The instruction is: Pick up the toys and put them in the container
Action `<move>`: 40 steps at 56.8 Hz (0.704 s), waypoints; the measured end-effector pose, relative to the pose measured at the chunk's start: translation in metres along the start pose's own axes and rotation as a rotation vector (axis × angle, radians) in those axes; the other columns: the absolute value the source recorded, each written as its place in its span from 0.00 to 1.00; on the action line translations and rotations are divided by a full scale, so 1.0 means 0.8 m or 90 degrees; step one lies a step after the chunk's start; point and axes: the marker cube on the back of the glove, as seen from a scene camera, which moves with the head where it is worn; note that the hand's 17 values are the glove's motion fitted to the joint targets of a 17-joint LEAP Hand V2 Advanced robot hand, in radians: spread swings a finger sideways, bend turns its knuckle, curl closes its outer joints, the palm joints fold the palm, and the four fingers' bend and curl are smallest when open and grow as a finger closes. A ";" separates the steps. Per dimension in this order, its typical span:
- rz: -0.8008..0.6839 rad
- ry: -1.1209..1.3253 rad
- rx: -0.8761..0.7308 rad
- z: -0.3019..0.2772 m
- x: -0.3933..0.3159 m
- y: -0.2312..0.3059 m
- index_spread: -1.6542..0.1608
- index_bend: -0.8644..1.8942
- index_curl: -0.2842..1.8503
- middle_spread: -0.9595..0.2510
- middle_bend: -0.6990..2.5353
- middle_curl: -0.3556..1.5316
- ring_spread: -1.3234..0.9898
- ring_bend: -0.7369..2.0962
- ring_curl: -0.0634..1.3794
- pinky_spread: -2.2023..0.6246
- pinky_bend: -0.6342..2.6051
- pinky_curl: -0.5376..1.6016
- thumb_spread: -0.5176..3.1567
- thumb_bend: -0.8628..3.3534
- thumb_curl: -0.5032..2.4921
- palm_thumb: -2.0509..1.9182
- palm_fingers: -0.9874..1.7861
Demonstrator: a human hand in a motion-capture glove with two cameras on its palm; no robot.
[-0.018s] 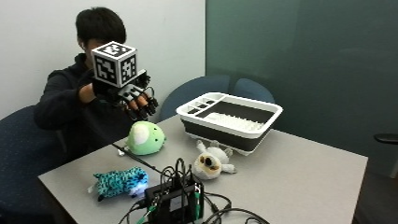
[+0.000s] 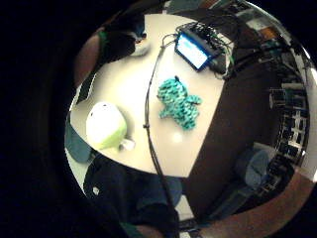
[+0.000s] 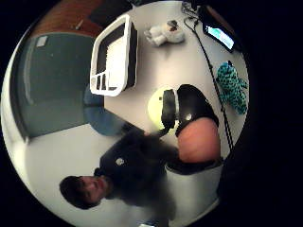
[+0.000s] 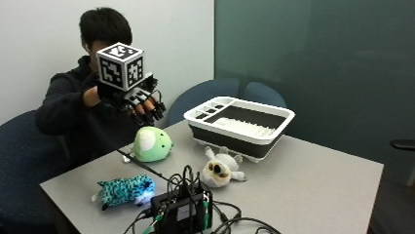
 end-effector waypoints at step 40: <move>-0.123 -0.047 0.253 0.013 -0.045 -0.168 0.79 0.34 0.22 0.75 0.28 0.33 0.52 0.42 0.18 0.77 0.42 0.40 0.56 0.25 0.25 0.56 0.36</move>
